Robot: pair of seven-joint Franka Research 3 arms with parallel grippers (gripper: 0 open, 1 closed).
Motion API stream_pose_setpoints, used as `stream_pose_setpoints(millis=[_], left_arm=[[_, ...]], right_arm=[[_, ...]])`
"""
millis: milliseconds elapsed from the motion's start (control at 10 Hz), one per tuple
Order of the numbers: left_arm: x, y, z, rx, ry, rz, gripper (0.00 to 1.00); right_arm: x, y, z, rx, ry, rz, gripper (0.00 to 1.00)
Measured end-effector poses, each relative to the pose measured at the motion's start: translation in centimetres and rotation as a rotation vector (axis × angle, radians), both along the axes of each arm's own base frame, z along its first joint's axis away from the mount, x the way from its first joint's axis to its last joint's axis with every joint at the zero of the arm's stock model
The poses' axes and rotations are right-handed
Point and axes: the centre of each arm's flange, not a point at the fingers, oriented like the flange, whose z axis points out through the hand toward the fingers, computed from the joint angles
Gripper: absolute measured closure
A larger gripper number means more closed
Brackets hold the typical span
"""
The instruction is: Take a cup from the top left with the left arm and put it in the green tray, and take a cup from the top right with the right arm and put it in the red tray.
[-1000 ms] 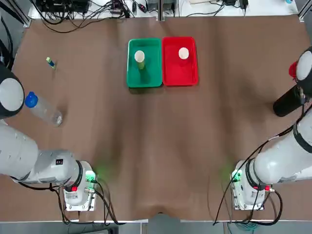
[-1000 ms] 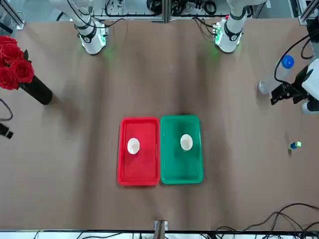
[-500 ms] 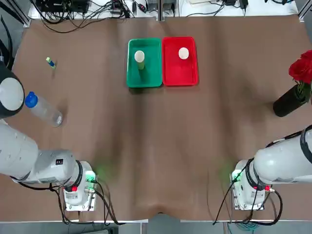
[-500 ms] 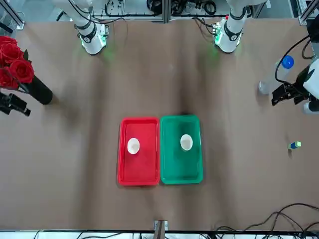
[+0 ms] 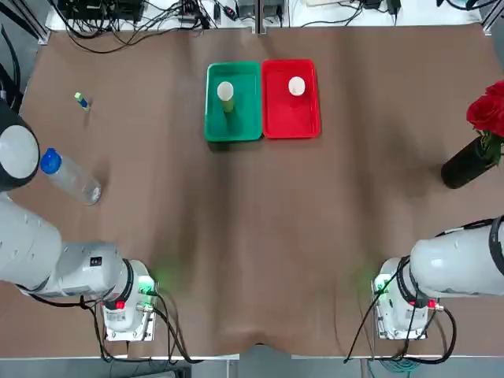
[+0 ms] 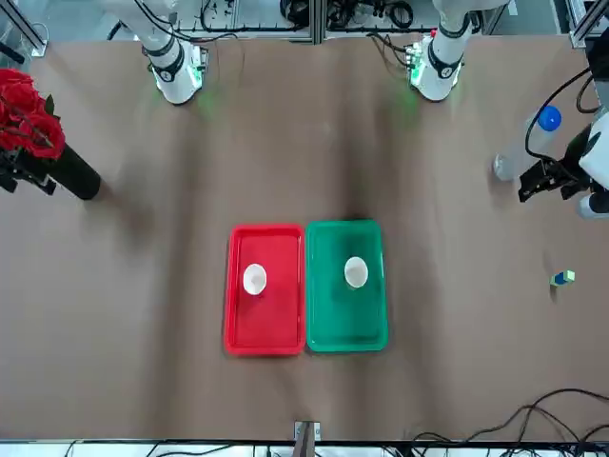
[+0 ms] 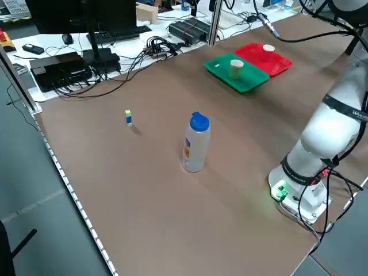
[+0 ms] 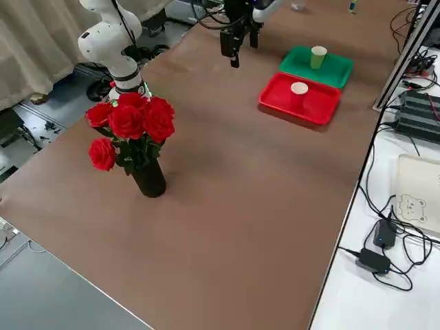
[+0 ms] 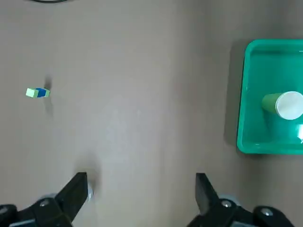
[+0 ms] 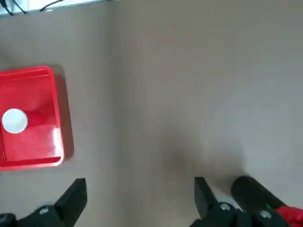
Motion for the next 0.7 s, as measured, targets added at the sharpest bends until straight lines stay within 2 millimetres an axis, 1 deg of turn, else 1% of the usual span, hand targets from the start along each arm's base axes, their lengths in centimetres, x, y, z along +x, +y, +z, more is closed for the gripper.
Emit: stream_pose_setpoints(millis=[100,400,600,700], left_arm=[[0.0,0.0,0.0,0.000,0.000,0.000,0.00],[0.0,0.0,0.1,0.000,-0.001,0.000,0.00],[0.0,0.0,0.1,0.000,-0.002,0.000,0.00],[0.0,0.0,0.1,0.000,-0.001,-0.001,0.00]], right_arm=[[-0.6,-0.2,-0.1,0.006,0.038,0.000,0.00],[-1.9,0.6,-0.8,0.022,0.146,0.019,0.00],[-2.1,0.6,-1.0,0.014,0.164,0.020,0.00],[-2.1,0.7,-1.0,-0.016,0.169,0.029,0.00]])
